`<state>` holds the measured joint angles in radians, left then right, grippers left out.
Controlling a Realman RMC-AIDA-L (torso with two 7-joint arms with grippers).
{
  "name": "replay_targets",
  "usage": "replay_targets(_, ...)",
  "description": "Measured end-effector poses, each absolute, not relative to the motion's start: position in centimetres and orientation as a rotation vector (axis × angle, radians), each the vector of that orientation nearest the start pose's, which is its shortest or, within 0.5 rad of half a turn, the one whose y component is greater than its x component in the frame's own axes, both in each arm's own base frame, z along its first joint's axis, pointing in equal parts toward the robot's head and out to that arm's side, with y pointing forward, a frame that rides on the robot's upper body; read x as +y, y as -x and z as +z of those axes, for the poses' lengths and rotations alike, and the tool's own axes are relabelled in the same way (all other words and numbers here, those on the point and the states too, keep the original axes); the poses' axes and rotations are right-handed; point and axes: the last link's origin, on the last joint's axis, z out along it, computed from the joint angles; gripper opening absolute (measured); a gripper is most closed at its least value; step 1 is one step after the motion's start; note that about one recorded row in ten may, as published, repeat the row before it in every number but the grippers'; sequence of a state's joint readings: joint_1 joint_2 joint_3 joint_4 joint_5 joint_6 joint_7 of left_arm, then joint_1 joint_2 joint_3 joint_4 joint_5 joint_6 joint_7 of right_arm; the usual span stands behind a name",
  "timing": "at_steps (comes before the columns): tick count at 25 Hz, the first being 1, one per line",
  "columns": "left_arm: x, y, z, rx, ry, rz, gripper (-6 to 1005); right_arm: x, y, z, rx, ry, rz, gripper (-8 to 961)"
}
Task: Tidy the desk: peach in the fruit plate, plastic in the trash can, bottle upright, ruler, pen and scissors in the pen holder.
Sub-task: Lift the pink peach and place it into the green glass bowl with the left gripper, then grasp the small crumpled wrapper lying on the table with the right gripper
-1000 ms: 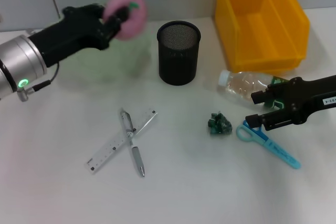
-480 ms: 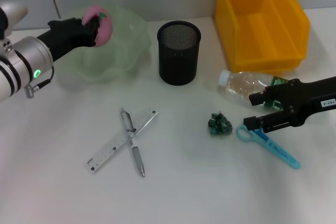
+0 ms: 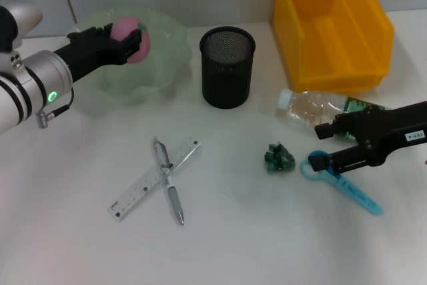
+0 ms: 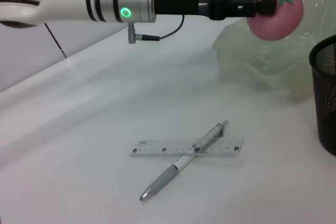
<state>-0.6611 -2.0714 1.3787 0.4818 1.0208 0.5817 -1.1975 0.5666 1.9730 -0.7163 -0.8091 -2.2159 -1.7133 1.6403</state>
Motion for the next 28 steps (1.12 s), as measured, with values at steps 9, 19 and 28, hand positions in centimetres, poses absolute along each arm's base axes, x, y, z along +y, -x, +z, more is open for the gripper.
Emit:
replay_targets(9, 43.1, 23.4, -3.9, -0.763, 2.131, -0.597, 627, 33.4, -27.0, 5.0, 0.759, 2.885, 0.334, 812)
replay_targets(19, 37.2, 19.9, -1.7, -0.682, 2.567, -1.032, 838, 33.4, -27.1, 5.2, 0.753, 2.880, 0.326, 812)
replay_targets(28, 32.6, 21.2, -3.7, -0.618, 2.972, -0.769, 837, 33.6, -27.1, 5.5, 0.740, 2.876, 0.318, 812)
